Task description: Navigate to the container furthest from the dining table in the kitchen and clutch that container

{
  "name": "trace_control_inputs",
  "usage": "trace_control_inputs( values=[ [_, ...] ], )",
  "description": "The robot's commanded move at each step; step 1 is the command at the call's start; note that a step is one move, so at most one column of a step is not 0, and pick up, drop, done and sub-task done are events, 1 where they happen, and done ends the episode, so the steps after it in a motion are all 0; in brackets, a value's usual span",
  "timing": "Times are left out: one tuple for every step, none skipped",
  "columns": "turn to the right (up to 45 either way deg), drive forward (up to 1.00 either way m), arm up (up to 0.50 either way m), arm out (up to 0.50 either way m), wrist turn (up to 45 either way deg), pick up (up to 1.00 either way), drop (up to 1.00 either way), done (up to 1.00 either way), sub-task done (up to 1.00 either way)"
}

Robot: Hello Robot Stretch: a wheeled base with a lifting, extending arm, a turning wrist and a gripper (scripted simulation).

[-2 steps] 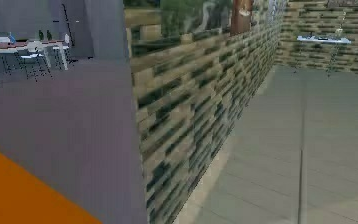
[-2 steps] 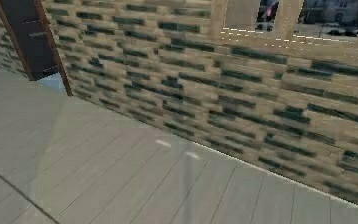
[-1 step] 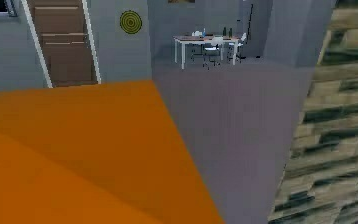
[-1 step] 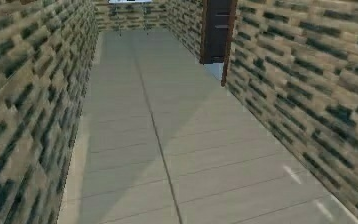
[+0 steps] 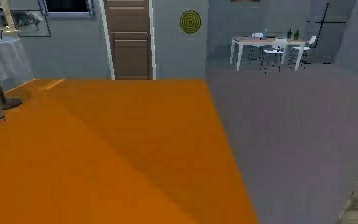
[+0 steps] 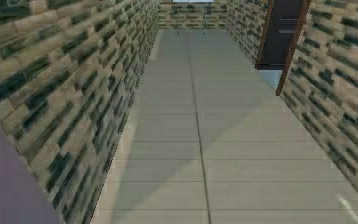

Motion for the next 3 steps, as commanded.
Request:
trace_control_inputs(
  values=[
    [0.0,0.25,0.00,0.00,0.0,0.00,0.00,0.00,0.00],
    [15.0,0.00,0.00,0.00,0.0,0.00,0.00,0.00,0.00],
    [0.0,1.00,0.00,0.00,0.0,0.00,0.00,0.00,0.00]
  ],
)
